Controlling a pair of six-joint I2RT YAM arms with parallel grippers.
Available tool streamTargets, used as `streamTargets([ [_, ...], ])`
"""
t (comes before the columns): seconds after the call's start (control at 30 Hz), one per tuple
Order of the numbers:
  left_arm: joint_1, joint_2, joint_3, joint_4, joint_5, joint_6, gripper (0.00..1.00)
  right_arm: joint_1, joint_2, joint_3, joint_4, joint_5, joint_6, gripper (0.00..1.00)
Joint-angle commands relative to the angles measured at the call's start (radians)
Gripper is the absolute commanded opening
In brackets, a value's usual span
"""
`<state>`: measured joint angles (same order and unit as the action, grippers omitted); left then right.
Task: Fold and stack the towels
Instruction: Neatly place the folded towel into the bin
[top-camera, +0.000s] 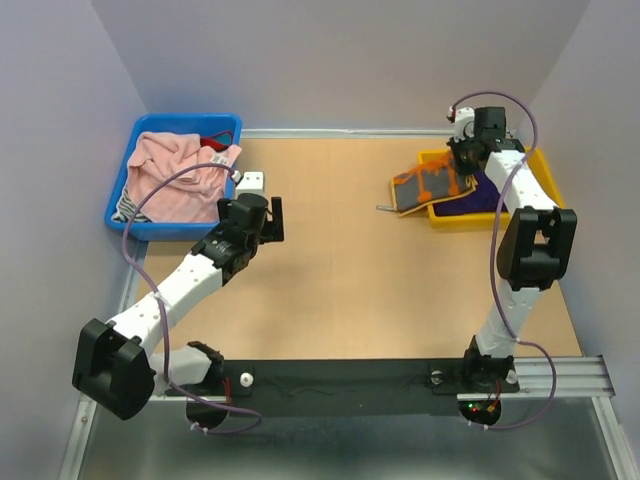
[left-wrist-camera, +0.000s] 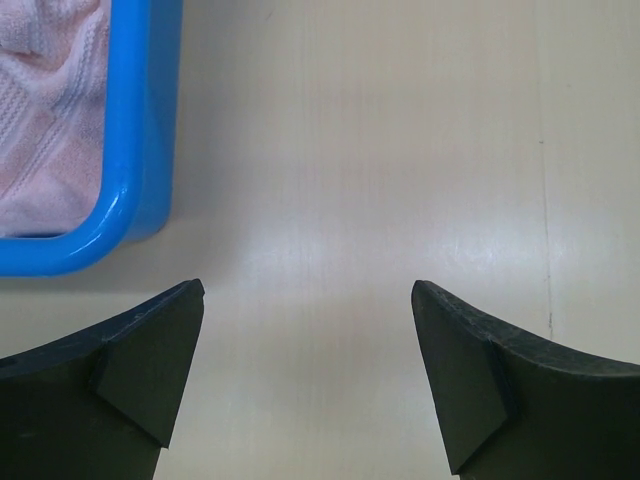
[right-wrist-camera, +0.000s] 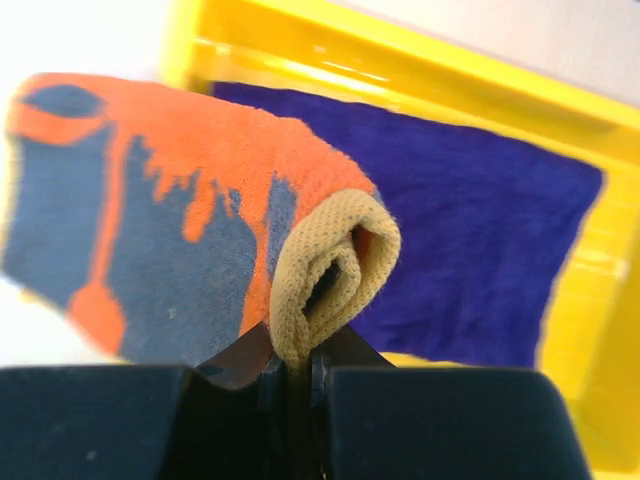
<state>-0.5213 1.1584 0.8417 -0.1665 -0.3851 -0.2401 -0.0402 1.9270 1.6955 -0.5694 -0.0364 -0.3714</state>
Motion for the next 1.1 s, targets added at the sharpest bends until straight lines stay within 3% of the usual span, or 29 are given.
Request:
streamTargets([
  [0.0,0.01,-0.002,0.002,0.038,-0.067,0.004,0.96,-0.041,0.049,0.096,-0.015,0.089,-0.135,0.01],
  [0.4,0.027,0.004,-0.029,0.09,-0.136,0.005,0.96,-0.096,0.138,0.193,-0.011,0.165,-0.262,0.01],
  [1.07,0.027,0.038,-0.03,0.099,-0.107,0.016,0.96,-0.119,0.179,0.165,0.043,0.168,-0.235,0.01],
])
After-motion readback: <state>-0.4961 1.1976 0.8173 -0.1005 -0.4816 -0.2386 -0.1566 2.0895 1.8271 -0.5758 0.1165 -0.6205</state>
